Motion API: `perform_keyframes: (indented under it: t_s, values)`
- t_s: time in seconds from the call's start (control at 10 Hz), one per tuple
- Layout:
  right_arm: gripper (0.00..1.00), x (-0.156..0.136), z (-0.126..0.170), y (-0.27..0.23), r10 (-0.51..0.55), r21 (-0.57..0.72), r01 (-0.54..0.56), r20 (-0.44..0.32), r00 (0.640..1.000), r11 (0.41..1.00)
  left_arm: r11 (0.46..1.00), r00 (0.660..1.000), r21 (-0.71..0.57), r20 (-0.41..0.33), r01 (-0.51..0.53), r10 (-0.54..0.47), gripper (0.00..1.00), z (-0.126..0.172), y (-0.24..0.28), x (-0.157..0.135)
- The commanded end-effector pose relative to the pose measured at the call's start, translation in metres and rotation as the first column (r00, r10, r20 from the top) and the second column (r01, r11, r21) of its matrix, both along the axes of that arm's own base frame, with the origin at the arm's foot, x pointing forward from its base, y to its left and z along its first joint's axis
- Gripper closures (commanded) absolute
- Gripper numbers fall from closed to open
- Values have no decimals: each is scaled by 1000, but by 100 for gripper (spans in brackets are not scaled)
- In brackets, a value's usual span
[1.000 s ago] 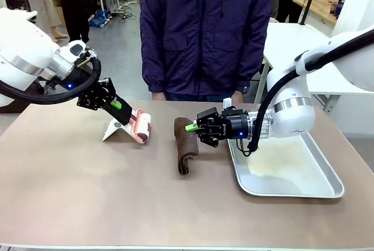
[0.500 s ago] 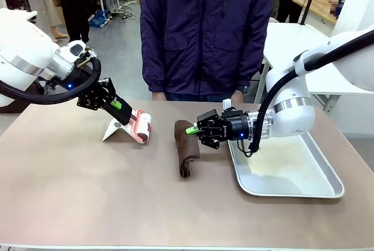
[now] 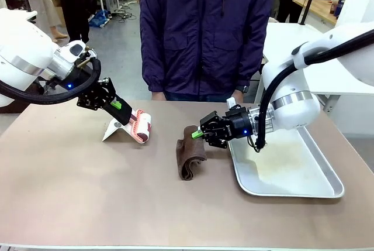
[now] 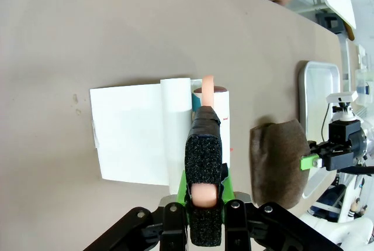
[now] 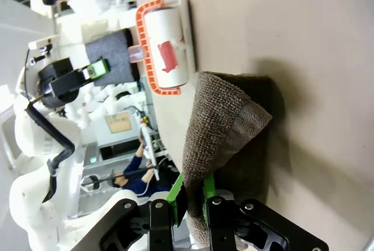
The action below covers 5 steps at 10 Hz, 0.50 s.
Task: Clean the surface of the table.
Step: Return the Lint Roller and towel to their original positions.
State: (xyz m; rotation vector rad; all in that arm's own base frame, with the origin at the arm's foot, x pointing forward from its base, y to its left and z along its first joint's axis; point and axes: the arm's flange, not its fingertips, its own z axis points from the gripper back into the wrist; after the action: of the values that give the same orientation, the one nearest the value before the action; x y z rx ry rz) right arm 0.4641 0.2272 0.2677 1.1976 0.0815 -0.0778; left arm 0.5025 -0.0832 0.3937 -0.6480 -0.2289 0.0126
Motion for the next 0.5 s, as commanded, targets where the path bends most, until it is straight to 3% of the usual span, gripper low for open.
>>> perform_keyframes:
  t_s: [0.0,0.4]
  values:
    - [88,-4,12,3,-26,-101,25,-5,1000,995,1000,1000,8,7,-11,11,78,-6,8,-3]
    - [88,-5,26,-3,-15,-284,28,47,999,958,1000,1000,10,8,-9,9,78,-6,9,-3]
